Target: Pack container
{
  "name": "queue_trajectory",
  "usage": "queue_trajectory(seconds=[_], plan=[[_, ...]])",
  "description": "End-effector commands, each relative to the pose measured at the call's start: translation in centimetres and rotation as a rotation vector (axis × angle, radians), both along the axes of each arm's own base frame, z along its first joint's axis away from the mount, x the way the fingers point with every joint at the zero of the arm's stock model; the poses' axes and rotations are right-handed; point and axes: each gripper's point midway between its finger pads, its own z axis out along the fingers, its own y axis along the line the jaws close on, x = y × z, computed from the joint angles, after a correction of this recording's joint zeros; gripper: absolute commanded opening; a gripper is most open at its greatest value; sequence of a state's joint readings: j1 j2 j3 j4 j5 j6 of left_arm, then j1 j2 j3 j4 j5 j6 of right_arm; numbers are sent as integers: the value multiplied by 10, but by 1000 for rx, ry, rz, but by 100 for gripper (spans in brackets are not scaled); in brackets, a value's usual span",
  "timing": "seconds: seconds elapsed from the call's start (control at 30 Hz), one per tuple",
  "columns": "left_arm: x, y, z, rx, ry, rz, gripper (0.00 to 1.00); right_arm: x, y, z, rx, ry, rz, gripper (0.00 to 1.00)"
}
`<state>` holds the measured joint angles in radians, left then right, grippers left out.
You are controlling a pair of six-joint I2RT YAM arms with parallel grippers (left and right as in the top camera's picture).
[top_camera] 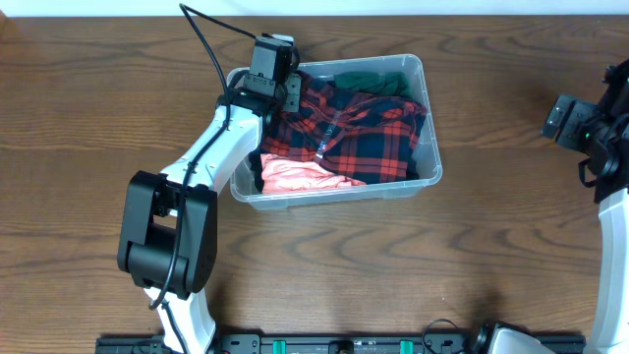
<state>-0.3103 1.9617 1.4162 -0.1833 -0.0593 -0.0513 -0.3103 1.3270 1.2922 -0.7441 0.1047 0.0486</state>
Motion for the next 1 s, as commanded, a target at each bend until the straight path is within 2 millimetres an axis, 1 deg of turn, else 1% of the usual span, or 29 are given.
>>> queue_trajectory(seconds=[0.0,0.03,0.1,0.2,0.3,0.37,0.43,0.53,0.6,0.7,0.97], plan=[[-17,9,-15,29,63,2,6,0,-1,0,5,0,-7,99],[-16,9,2,16,28,5,6,0,-1,0,5,0,-7,99],[-16,9,44,-26,-53,21,6,0,-1,0,5,0,-7,99],[-21,10,92,-58,-149,18,6,0,-1,0,5,0,-7,99],[-30,7,127,-82,-217,8,6,0,-1,0,5,0,-7,99],[-35,0,137,-96,-234,-7,6,0,-1,0,5,0,-7,99],[-40,-13,137,-126,-222,-34,6,0,-1,0,5,0,-7,99],[-51,-48,127,-191,-172,-141,6,0,-1,0,5,0,-7,99],[-59,-69,120,-239,-136,-173,6,0,-1,0,5,0,-7,99],[-66,-92,110,-261,-107,-195,6,0,-1,0,5,0,-7,99],[-85,-157,81,-260,-76,-322,6,0,-1,0,5,0,-7,99]])
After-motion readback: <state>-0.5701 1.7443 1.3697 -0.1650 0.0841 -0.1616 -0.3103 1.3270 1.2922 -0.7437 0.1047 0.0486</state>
